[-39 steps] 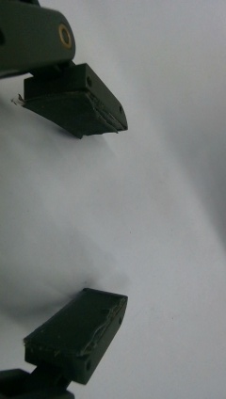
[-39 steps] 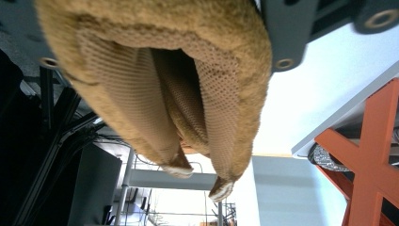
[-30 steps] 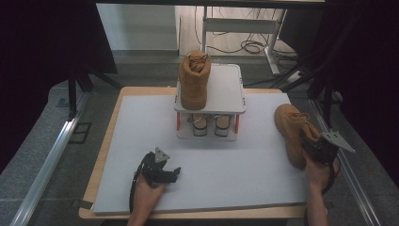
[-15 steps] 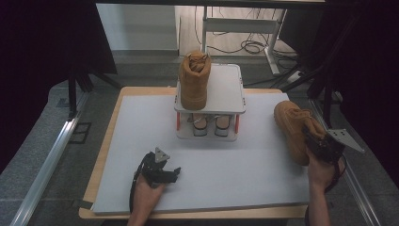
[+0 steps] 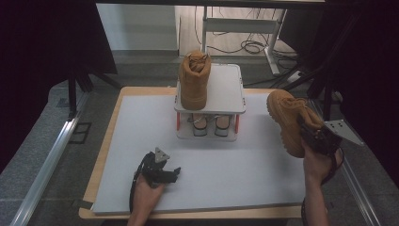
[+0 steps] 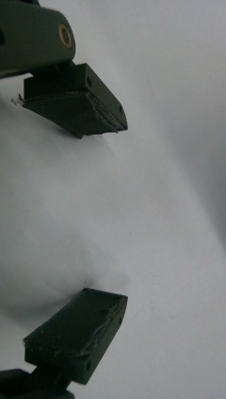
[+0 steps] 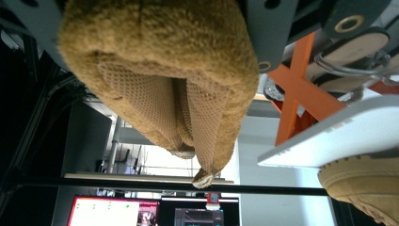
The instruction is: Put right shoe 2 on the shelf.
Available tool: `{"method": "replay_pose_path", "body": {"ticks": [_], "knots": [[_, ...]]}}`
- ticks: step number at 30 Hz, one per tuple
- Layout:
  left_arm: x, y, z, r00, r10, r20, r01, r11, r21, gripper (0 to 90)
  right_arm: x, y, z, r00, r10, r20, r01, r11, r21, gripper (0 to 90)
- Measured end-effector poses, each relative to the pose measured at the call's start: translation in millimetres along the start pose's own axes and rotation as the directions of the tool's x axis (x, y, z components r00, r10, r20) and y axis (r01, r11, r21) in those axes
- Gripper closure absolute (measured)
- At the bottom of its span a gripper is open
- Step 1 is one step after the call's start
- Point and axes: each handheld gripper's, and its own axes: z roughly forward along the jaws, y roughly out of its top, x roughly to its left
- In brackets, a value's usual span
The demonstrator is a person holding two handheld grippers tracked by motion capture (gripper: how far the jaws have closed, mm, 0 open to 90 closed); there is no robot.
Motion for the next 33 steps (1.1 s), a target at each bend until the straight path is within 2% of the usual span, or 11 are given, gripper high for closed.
{"method": "replay_pose_path", "body": {"ticks": [12,33], "knots": [[0.1,0.1,-0.1,1.0000,0.000,0.001,0.000,1.0000,0.001,15.2,19.7,28.6,5.0,0.9992,-0.022,-0.034,0.020,0.999,-0.048,55.4],[0.4,0.0,0.0,1.0000,0.002,0.000,-0.002,1.0000,0.001,15.2,49.5,75.4,20.1,0.9960,-0.053,-0.071,0.046,0.994,-0.097,55.6]]}}
